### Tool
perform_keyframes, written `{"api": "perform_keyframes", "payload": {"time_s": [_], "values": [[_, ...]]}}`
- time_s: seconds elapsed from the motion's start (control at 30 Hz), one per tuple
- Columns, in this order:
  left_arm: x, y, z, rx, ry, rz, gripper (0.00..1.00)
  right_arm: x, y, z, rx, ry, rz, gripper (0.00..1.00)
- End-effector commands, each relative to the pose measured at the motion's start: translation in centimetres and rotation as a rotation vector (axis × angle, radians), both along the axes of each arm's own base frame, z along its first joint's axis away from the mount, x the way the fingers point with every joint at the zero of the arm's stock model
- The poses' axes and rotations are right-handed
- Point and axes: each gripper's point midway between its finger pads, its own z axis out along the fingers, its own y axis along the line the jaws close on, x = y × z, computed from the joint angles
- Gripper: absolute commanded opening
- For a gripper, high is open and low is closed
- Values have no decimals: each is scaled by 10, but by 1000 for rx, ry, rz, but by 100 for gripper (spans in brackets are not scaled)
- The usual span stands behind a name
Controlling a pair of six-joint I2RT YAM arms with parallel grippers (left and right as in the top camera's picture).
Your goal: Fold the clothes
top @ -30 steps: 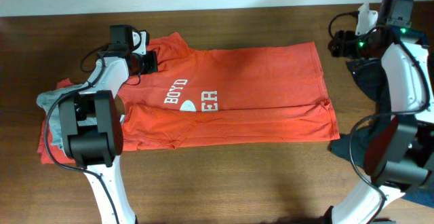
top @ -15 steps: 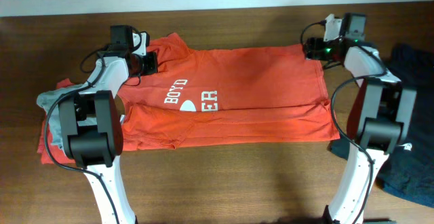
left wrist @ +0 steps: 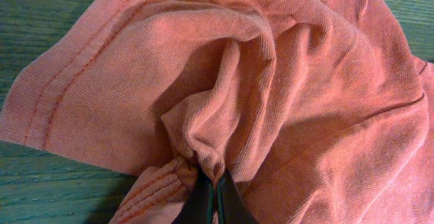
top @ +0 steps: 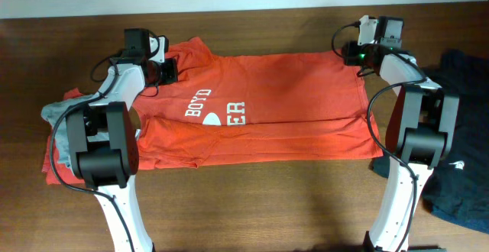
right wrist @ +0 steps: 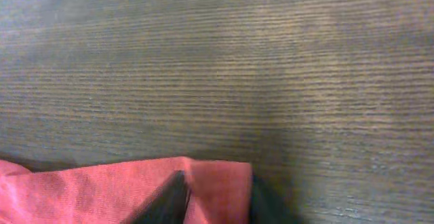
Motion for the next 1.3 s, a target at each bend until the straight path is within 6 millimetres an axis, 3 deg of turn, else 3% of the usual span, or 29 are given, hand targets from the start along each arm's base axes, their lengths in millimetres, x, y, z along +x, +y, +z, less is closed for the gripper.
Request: {"api": "perform_keyframes", "payload": {"time_s": [0.0,0.03,0.3,0.57,0.93,1.1,1.27], "values": [[7,-3,23,-9,-48,-14,1,-6,6,-23,4,53,1,12],[7,-3,23,-9,-48,-13,1,-6,6,-23,4,53,2,4],[9,-3,26,-9,-56,-14,1,-12,1,-19,8,78,-13,4],[7,-3,67,-7,-110,-13,1,-21,-15,36,38,63,-84,4],[-29,-2,123,2,-79,-7,1,-63,-31,101,49,113,-127,4],[-51,0,132,10,-23,-1,1,-88,-34,110,63,184,-145,6],[-76,12,132,76,60,34,1,-128,-35,99,99,346,-171,7]]}}
